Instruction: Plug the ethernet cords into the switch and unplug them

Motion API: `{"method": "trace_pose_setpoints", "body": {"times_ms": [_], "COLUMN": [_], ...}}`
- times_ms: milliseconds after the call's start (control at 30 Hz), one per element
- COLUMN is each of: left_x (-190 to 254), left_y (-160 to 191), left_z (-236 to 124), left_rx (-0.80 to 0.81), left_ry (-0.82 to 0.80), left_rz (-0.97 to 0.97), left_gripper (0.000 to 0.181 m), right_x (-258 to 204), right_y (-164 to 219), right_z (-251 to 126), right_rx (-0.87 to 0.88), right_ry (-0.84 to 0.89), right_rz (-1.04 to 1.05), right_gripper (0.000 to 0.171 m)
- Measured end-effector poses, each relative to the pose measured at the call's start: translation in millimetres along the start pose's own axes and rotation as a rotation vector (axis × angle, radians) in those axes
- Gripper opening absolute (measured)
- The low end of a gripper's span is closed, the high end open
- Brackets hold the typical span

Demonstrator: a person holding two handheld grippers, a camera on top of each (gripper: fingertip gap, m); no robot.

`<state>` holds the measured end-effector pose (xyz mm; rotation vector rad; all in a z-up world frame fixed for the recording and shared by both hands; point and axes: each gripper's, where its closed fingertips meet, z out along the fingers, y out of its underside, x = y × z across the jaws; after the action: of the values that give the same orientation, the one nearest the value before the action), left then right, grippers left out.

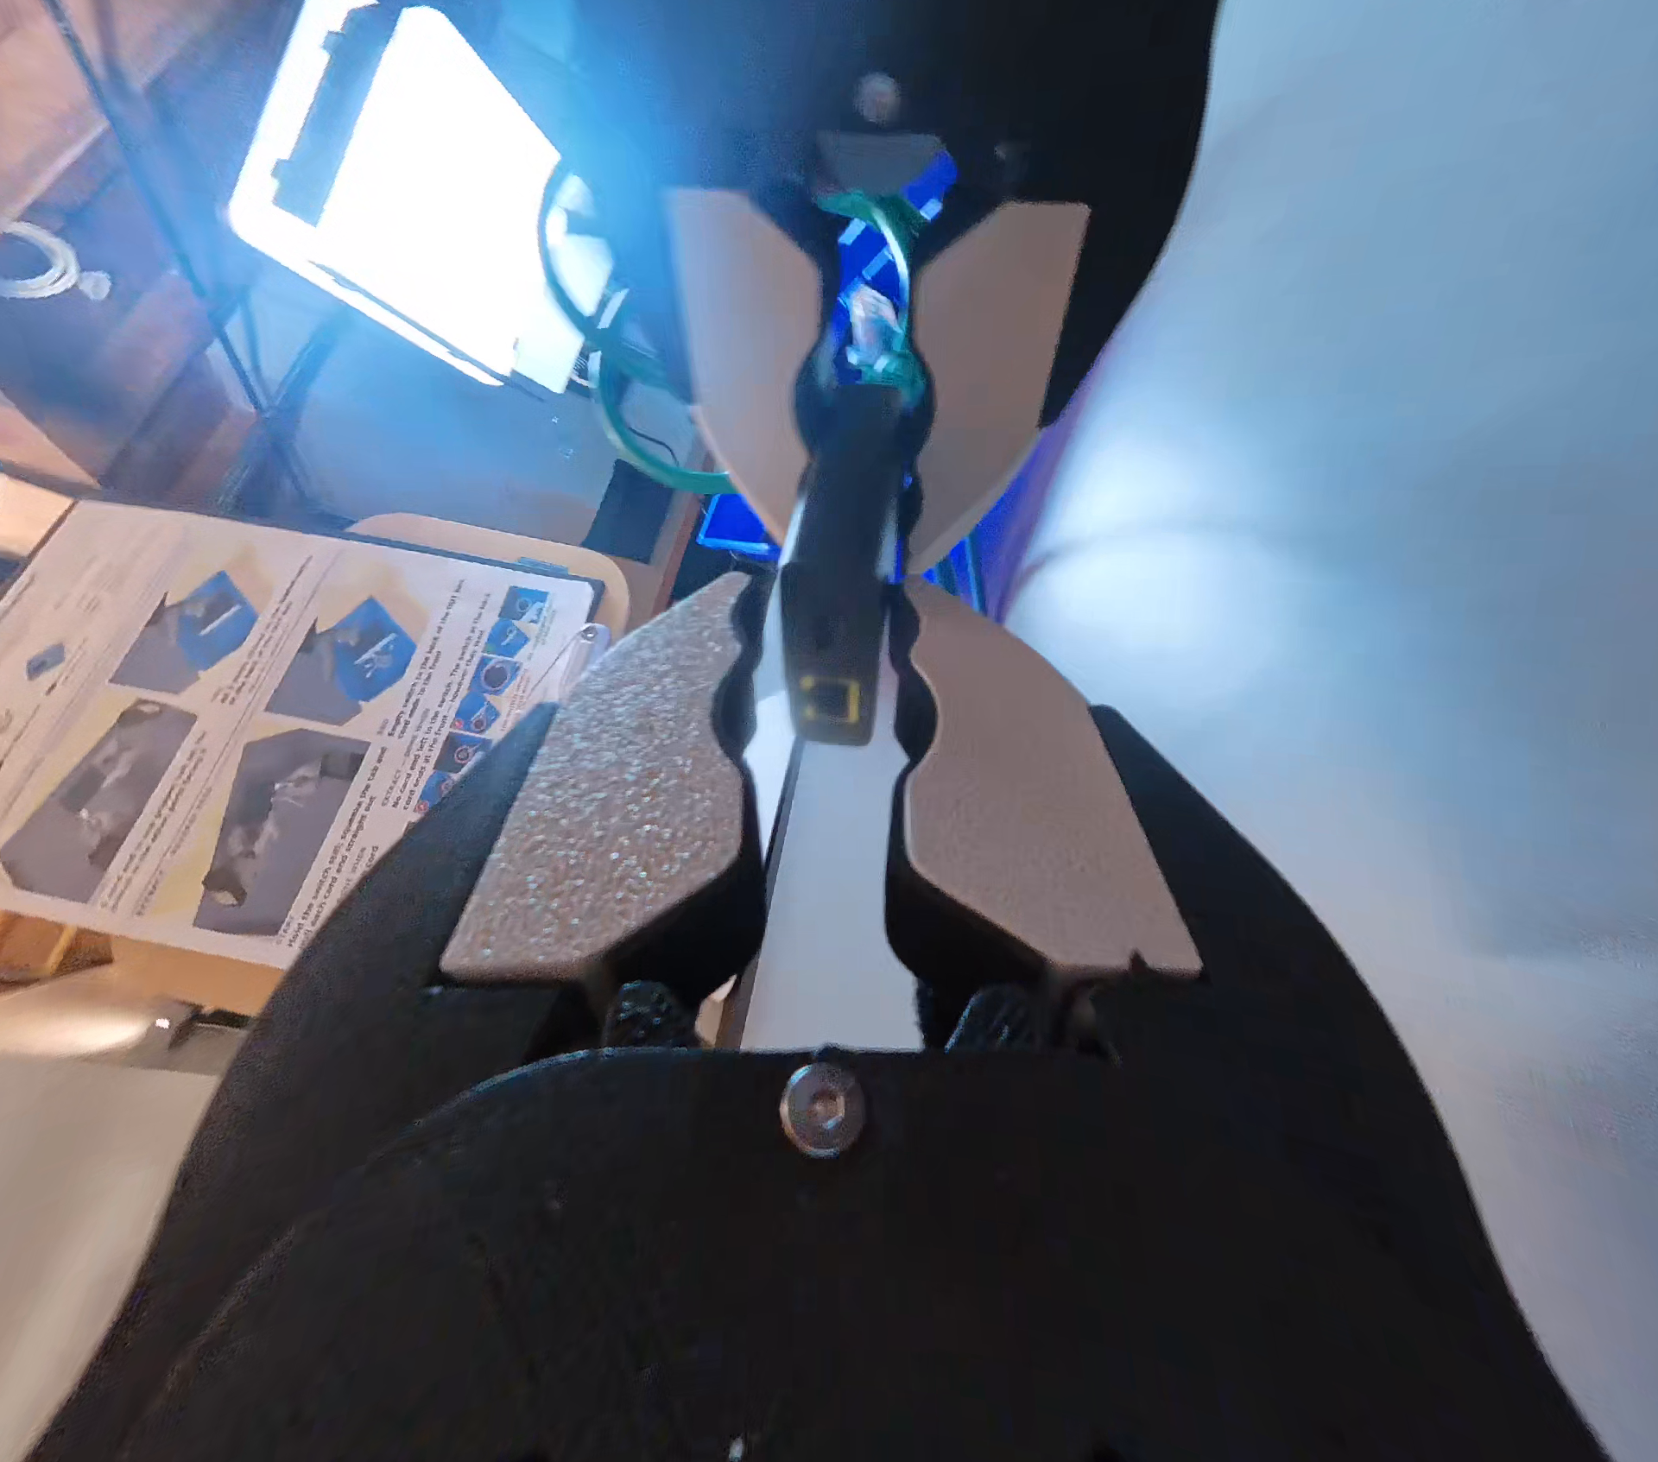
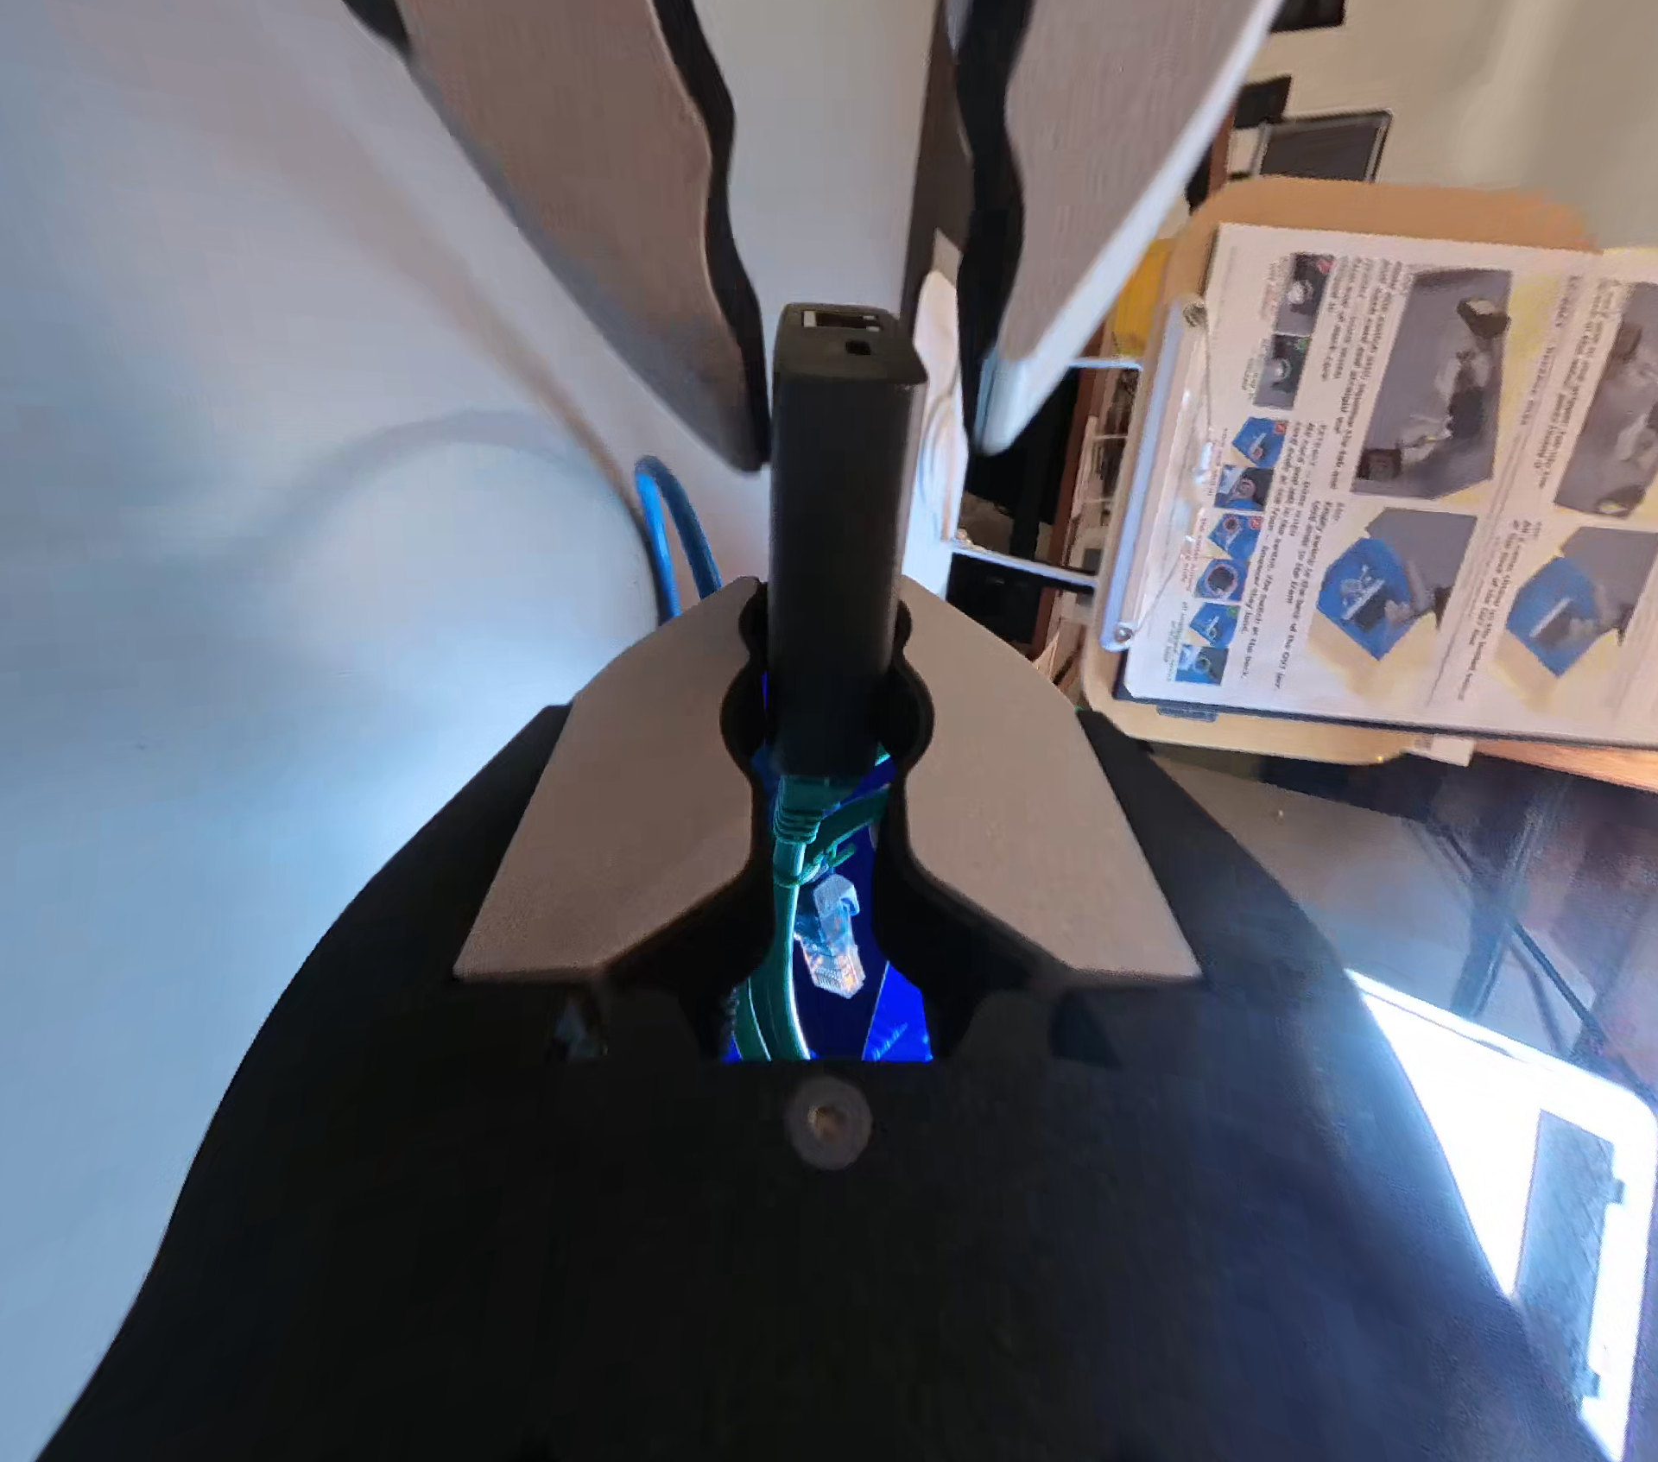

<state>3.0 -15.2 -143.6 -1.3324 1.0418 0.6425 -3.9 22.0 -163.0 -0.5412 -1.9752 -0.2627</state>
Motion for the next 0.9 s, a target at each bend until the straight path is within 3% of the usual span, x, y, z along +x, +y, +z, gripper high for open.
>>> {"method": "trace_pose_setpoints", "body": {"times_ms": [133, 433, 567, 700, 900], "left_x": [10.9, 0.3, -3.9, -2.0, -5.0], "left_y": [6.8, -9.5, -20.8, -21.9, -2.1], "left_z": [-0.3, -13.3, -18.3, -19.8, -14.6], "left_rx": [-0.003, 0.142, 0.195, 0.215, 0.15], "left_ry": [0.054, 0.065, 0.072, 0.09, 0.087], "left_rz": [0.028, -0.087, -0.119, -0.124, -0.166], "left_gripper": [0.022, 0.021, 0.021, 0.021, 0.023], "right_x": [-9.6, 1.8, 0.3, 2.7, 7.2], "right_y": [-6.6, -22.1, -22.7, -27.1, -18.3], "right_z": [4.7, -18.0, -18.3, -19.7, -15.8], "right_rx": [0.022, 0.522, 0.574, 0.57, 0.392], "right_ry": [-0.015, -0.029, -0.046, -0.008, 0.027], "right_rz": [-0.021, 0.115, 0.154, 0.134, 0.066], "right_gripper": [0.022, 0.024, 0.034, 0.023, 0.021]}}
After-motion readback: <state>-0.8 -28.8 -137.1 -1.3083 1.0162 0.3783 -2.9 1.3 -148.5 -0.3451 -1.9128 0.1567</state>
